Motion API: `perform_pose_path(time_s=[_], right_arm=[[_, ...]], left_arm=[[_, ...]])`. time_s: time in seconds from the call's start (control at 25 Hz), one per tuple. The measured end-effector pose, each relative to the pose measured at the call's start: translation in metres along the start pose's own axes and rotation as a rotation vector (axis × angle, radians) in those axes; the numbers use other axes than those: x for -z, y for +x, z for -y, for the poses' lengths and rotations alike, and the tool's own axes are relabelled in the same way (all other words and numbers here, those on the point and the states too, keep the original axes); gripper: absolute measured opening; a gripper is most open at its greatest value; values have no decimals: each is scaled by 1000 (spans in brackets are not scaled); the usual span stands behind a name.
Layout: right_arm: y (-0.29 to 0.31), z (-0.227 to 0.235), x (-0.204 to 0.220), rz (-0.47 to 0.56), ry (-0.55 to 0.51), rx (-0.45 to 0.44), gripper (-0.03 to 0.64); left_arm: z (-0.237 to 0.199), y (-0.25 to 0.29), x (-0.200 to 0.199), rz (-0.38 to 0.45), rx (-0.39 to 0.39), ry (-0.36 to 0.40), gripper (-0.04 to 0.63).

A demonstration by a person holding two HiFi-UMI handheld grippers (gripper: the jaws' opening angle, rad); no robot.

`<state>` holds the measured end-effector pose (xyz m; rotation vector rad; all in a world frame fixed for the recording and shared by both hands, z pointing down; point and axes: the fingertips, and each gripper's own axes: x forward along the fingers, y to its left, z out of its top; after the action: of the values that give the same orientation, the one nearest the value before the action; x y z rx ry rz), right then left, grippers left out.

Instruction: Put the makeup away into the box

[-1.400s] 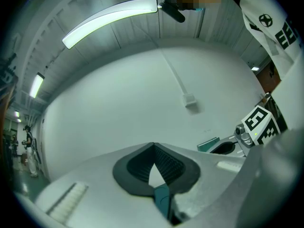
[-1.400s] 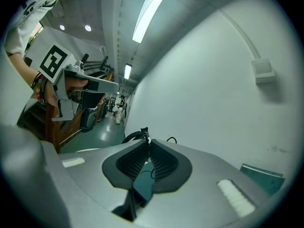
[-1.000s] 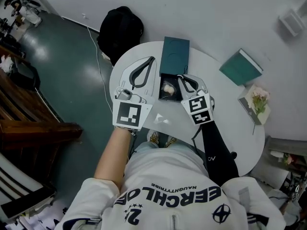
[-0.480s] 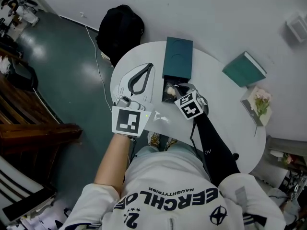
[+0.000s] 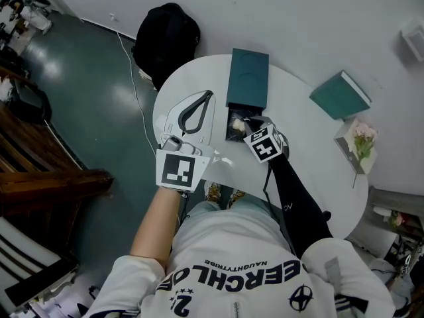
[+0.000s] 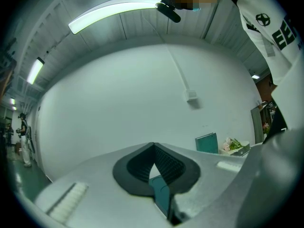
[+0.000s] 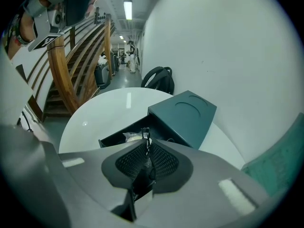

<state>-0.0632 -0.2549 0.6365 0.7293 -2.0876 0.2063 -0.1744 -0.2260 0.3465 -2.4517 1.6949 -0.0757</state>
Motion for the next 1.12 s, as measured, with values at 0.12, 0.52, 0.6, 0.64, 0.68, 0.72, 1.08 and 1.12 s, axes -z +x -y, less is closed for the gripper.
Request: perform_pose_path(time_s=[0.12, 0.52, 0.6, 0.64, 0.68, 0.72, 1.08, 1.12], right_arm=[[3, 5, -2, 18, 25, 22, 182], [0, 12, -5, 30, 42, 56, 261], [0, 13, -4, 28, 43, 60, 261], [-1, 14, -4, 31, 45, 64, 261], [-3, 15, -5, 40, 47, 69, 261], [-5, 17, -8, 56, 48, 75, 259], [-68, 45, -74, 334, 77, 217, 238], [-78, 48, -82, 368, 82, 230, 238]], left_arm=[[-2, 1, 2, -3, -9, -9, 5], [-8, 4, 3, -1, -5, -22, 5], [-8, 6, 3, 0, -2, -23, 5], [-8, 6, 3, 0, 0, -21, 5], [-8, 7, 3, 0, 3, -19, 5], [-8, 8, 2, 1, 5, -19, 5], [-18, 18, -4, 4, 4, -11, 5], [-18, 20, -6, 7, 6, -10, 5]])
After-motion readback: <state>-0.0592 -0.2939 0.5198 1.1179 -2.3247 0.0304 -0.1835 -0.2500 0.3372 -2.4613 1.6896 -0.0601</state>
